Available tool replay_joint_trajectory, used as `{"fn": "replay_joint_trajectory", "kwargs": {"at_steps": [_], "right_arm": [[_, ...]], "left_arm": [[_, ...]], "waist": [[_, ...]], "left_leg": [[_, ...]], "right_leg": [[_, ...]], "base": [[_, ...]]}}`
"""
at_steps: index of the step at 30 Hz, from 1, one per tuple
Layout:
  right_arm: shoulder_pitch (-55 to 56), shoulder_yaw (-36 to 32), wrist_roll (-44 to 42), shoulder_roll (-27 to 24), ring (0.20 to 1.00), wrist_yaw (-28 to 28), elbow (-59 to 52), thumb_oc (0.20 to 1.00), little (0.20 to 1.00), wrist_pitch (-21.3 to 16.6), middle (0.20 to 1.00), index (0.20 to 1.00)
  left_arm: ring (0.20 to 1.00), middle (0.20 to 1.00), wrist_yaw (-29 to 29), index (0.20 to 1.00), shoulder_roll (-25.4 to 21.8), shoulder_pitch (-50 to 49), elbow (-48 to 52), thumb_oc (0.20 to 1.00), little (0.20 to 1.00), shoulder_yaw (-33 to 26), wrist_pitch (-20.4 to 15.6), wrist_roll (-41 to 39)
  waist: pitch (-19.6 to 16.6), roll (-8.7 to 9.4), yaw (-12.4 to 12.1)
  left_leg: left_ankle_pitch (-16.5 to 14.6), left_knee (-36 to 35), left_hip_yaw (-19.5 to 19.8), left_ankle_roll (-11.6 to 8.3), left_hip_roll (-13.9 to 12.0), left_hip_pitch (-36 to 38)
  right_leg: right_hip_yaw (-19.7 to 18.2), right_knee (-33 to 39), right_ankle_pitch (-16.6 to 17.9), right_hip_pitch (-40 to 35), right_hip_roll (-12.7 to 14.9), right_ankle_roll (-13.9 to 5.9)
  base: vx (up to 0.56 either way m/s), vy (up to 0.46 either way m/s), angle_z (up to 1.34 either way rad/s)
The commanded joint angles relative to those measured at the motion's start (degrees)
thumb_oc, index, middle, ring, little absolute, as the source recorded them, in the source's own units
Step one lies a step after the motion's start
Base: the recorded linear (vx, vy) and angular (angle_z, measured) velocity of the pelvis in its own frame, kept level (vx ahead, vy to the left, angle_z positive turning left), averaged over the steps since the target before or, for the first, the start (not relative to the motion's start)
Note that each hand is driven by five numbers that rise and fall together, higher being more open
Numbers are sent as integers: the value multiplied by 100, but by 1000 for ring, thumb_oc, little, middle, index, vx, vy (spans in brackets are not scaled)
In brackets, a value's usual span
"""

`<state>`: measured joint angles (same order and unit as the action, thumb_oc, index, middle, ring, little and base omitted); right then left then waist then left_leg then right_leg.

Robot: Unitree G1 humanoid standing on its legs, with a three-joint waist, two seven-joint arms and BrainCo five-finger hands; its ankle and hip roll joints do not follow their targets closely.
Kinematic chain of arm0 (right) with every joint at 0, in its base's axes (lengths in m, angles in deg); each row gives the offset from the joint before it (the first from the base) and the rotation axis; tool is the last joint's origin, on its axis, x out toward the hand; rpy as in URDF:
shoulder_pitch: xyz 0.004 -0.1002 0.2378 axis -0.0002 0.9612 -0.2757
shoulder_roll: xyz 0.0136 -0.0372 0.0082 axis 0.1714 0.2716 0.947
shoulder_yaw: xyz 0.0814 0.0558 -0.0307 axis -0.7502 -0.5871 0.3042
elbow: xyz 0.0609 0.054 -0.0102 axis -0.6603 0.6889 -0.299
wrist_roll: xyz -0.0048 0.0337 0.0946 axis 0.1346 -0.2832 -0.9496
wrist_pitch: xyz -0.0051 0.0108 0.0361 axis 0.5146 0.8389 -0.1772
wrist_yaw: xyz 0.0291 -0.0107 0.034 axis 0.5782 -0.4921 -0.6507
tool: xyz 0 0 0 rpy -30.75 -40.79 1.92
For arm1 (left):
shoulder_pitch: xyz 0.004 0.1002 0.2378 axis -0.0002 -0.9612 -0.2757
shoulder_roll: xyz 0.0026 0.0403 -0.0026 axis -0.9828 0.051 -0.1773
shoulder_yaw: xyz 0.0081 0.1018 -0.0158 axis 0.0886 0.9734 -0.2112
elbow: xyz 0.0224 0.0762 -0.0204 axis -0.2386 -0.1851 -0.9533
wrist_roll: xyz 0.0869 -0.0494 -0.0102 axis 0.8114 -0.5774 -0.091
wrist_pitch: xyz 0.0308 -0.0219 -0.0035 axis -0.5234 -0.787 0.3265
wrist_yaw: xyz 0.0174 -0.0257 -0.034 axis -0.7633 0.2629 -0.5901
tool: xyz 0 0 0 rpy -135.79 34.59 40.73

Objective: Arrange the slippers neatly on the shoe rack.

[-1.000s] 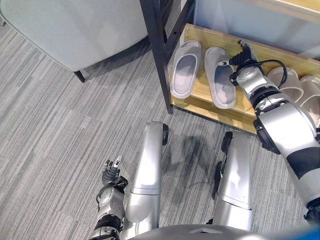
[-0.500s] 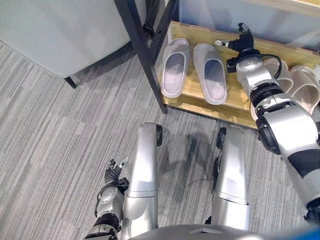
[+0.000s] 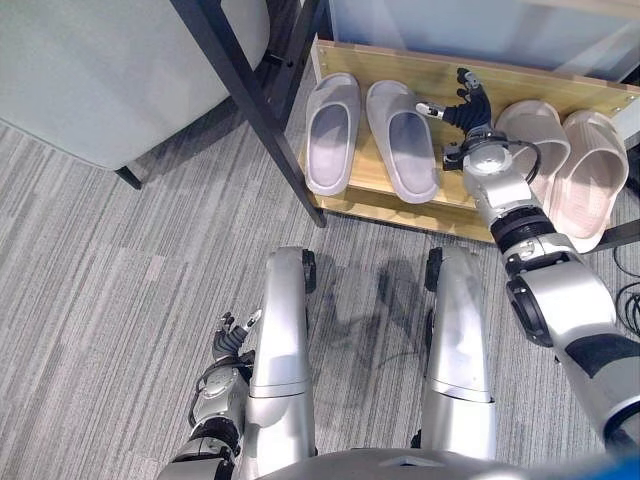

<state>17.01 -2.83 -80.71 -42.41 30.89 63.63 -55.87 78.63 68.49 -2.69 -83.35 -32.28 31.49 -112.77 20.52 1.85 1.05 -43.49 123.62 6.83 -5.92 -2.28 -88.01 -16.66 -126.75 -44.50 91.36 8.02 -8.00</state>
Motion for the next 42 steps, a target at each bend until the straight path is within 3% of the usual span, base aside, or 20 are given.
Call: {"fn": "replay_joint_trajectory", "kwargs": {"at_steps": [1,8,18,33,42], "right_arm": [[-461,25,115,43,1000,-9,-690,1000,1000,-172,1000,1000],[75,-49,68,215,1000,-51,-1572,1000,1000,186,1000,1000],[815,-265,696,213,1000,116,-2765,1000,1000,523,1000,1000],[1821,-529,878,546,1000,-132,-3784,1000,1000,616,1000,1000],[2678,-519,771,1020,1000,5,-4315,1000,1000,400,1000,1000]], "left_arm": [[1000,1000,193,1000,285,53,233,1000,1000,247,-259,206],[1000,1000,320,1000,386,80,228,1000,1000,303,-309,212],[1000,1000,282,1000,453,320,180,1000,1000,122,-281,22],[1000,1000,278,1000,370,488,4,1000,1000,124,-293,239],[1000,1000,289,1000,296,624,-124,1000,1000,114,-329,328]], "waist": [[210,50,-97],[298,61,-55],[418,61,-11],[470,64,-14],[514,52,15]], "left_leg": [[-373,616,-5,519,-98,-194],[-382,617,-7,558,-98,-194],[-399,600,-26,617,-101,-194],[-389,579,-50,661,-73,-194],[-360,510,-54,658,-59,-194]], "right_leg": [[-276,-228,920,-404,-8,828],[-262,-193,979,-402,-52,824],[-270,-125,1005,-397,-102,814],[-255,-78,1033,-384,-108,786],[-213,-25,1046,-377,-151,813]], "base": [[0,0,0],[-4,0,0],[-14,1,-3],[0,0,0],[0,0,0]]}}
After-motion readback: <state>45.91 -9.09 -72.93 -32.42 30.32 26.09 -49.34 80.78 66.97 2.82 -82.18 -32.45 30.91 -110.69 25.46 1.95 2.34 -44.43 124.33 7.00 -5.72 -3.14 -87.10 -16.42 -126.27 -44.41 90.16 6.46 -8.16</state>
